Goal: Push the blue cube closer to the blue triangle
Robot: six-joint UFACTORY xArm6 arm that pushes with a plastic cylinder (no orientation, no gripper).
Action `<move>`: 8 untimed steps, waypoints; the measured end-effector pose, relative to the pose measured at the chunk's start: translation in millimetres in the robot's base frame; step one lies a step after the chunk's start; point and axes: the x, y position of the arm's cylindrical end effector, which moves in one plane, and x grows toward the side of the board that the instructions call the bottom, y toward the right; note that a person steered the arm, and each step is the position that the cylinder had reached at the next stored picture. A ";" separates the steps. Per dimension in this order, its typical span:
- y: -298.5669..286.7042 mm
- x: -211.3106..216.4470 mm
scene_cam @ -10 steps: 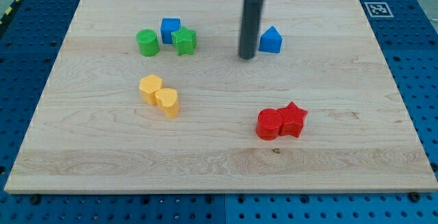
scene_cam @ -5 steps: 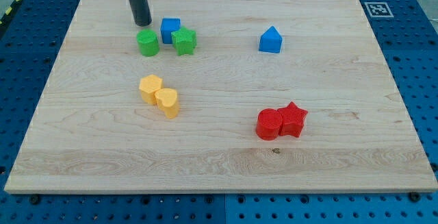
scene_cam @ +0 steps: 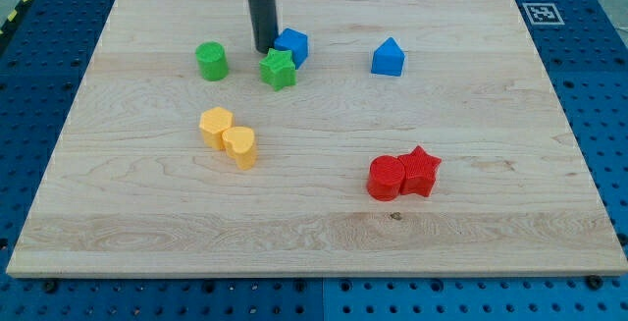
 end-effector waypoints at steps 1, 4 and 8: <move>5.8 25.2; 89.5 21.8; 68.6 -36.3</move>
